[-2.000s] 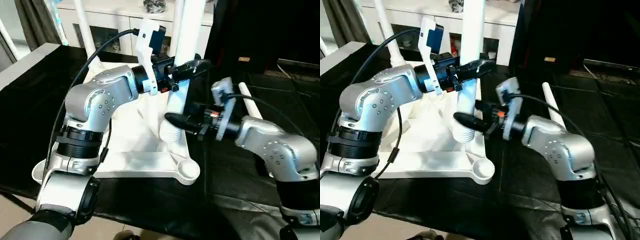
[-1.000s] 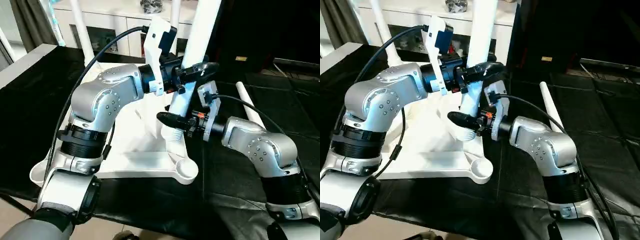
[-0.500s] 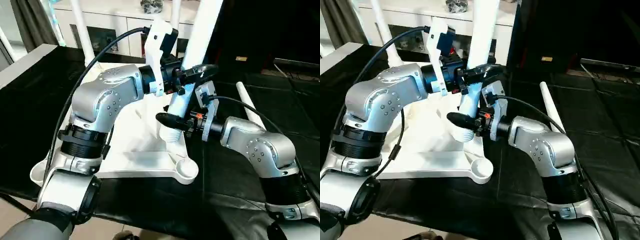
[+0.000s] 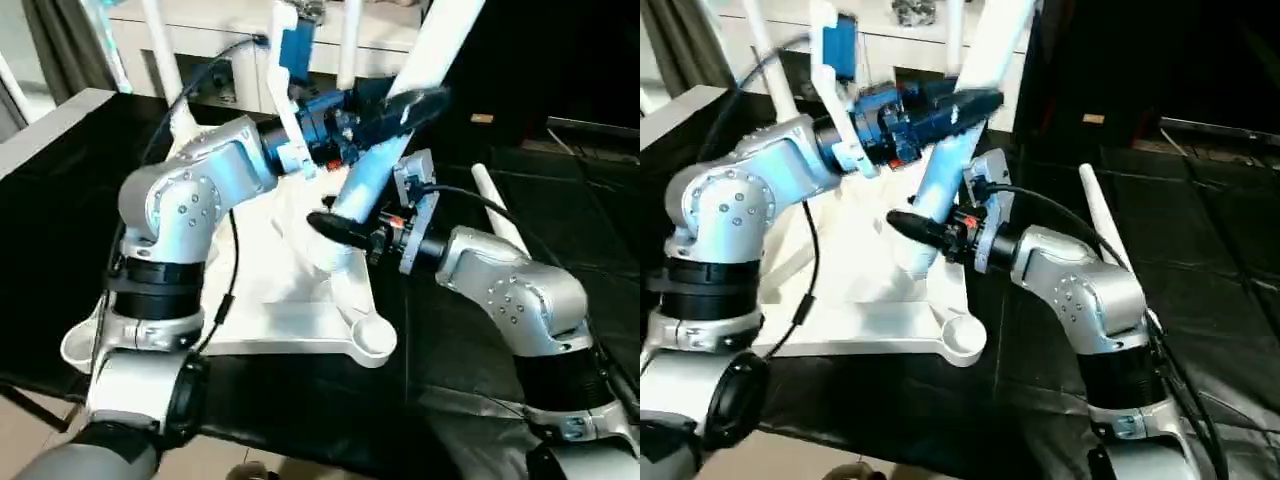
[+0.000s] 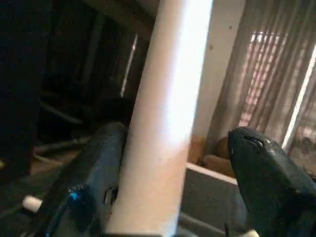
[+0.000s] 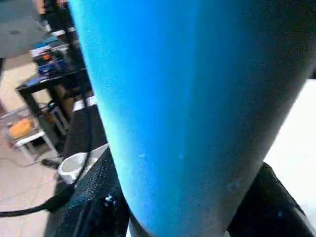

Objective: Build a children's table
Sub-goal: Pick table leg

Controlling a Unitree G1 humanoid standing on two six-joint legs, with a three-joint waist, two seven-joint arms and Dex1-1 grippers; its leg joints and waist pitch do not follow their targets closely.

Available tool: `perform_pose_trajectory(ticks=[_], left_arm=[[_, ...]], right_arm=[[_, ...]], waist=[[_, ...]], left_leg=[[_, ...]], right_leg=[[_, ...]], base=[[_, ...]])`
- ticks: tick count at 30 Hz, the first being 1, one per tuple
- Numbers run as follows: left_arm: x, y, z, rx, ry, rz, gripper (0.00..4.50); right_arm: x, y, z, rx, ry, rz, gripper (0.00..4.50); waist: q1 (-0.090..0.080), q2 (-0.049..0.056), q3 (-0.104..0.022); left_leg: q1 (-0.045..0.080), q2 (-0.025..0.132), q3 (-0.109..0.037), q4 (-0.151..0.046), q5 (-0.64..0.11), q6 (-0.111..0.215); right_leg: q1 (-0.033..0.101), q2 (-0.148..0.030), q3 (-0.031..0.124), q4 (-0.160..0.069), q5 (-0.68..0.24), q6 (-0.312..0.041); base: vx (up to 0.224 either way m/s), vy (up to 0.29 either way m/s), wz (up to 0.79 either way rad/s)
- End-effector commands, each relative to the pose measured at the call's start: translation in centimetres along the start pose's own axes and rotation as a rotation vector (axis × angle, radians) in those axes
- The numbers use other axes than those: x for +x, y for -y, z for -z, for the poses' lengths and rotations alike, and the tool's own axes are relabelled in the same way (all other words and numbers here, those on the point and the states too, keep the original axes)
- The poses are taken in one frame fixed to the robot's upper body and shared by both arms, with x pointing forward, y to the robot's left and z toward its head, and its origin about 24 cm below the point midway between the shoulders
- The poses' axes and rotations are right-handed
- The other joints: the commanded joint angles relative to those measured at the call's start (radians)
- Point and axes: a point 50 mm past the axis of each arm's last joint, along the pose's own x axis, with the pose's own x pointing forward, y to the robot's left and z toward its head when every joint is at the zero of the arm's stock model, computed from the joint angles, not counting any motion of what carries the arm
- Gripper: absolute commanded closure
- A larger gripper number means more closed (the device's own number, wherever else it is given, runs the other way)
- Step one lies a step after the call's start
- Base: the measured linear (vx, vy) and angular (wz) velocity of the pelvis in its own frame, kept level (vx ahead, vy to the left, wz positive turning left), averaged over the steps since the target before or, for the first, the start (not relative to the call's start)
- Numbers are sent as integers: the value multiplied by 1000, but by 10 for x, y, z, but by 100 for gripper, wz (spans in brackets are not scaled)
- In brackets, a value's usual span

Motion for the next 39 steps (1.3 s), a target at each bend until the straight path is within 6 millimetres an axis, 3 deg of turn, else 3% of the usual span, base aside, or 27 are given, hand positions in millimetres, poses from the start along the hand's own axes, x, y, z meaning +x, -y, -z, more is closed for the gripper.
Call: perform_pose_trajectory(ticks=[1,6,9,13,14,16,20,25,31,33,34,35,37,38,39], left_arm=[[-10,1,-4,71,11,-45,90],[-48,-14,15,124,-77,-252,90],[-60,-16,26,158,-132,-325,90],[-85,-21,51,235,-239,-481,90],[-104,-25,72,227,-256,-623,90],[-118,-26,86,233,-279,-712,90],[-149,-27,108,289,-357,-932,90],[-155,-21,118,275,-354,-998,90],[-153,-13,132,277,-369,-969,90],[-151,-13,131,281,-340,-969,90],[-151,-13,130,281,-334,-969,90],[-151,-13,129,282,-337,-973,90],[-151,-13,129,276,-333,-973,90],[-151,-14,128,286,-330,-981,90],[-151,-14,127,294,-325,-980,90]], right_arm=[[-16,21,9,-16,17,171,252],[-35,26,29,-126,-44,292,257],[-42,26,38,-136,-97,320,257],[-53,25,42,-74,-33,411,257],[-62,25,46,-53,10,501,257],[-67,25,51,-29,30,563,257],[-79,25,66,5,25,724,257],[-82,18,70,-57,28,764,257],[-81,13,71,-94,56,752,257],[-79,11,74,-79,49,740,257],[-78,10,76,-64,50,735,257],[-78,10,77,-50,54,742,257],[-78,9,77,-40,55,742,257],[-78,9,78,-40,55,743,257],[-78,9,77,-46,55,743,257]], waist=[[-1,1,-73],[-5,3,-71],[-8,5,-72],[-10,8,-69],[-11,8,-67],[-10,14,-68],[-13,13,-65],[-14,14,-61],[-16,12,-60],[-17,9,-59],[-18,14,-63],[-7,-4,-57],[12,-18,-52],[45,-20,-48],[46,-25,-44]], left_leg=[[15,62,-23,-67,-93,-27],[13,60,-23,-70,-94,-33],[14,58,-23,-70,-98,-29],[17,62,-25,-75,-138,-21],[17,65,-25,-78,-154,-24],[19,65,-27,-79,-170,-32],[19,64,-27,-86,-204,-38],[22,63,-30,-92,-261,-49],[18,62,-30,-92,-270,-40],[13,56,-25,-88,-264,-21],[49,58,13,-56,-252,-35],[46,40,27,-35,-275,-55],[33,33,17,-16,-274,-36],[15,22,-20,42,-241,7],[-10,15,-43,62,-219,14]], right_leg=[[60,-96,58,-73,-51,-185],[62,-90,58,-74,-54,-142],[61,-86,58,-77,-66,-139],[56,-88,60,-84,-120,-128],[51,-88,61,-87,-143,-121],[50,-88,60,-90,-159,-113],[44,-84,60,-98,-190,-92],[41,-86,60,-104,-242,-83],[38,-88,63,-109,-275,-60],[43,-101,70,-112,-278,-69],[7,-86,109,-138,-330,-53],[12,-84,151,-143,-430,-36],[33,-110,205,-154,-533,-18],[61,-160,311,-180,-644,-28],[79,-168,339,-181,-654,-38]], base=[[0,0,0],[0,0,0],[0,0,0],[0,0,0],[0,0,0],[0,0,0],[0,0,0],[0,0,0],[0,0,0],[0,0,0],[0,0,0],[-4,20,-25],[3,38,-37],[10,107,-58],[10,107,-58]])
